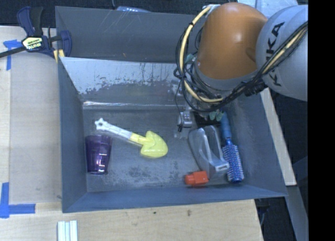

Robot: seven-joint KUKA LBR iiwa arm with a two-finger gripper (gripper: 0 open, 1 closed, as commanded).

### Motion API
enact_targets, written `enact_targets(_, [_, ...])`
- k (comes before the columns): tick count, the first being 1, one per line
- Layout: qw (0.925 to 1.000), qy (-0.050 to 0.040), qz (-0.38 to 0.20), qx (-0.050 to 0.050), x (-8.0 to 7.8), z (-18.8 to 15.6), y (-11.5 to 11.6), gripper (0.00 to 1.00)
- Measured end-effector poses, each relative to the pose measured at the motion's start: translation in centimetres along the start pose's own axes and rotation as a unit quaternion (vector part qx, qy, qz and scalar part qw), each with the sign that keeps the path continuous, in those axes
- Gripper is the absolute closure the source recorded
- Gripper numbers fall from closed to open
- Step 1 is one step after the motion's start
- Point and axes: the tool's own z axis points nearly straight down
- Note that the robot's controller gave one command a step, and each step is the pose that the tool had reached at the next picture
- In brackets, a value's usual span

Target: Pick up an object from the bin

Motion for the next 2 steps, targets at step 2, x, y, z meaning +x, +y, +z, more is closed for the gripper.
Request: enact_targets(2, [0.9996,-0.0056,-0.028,0.0,2.4,3.4,3.1,0.0])
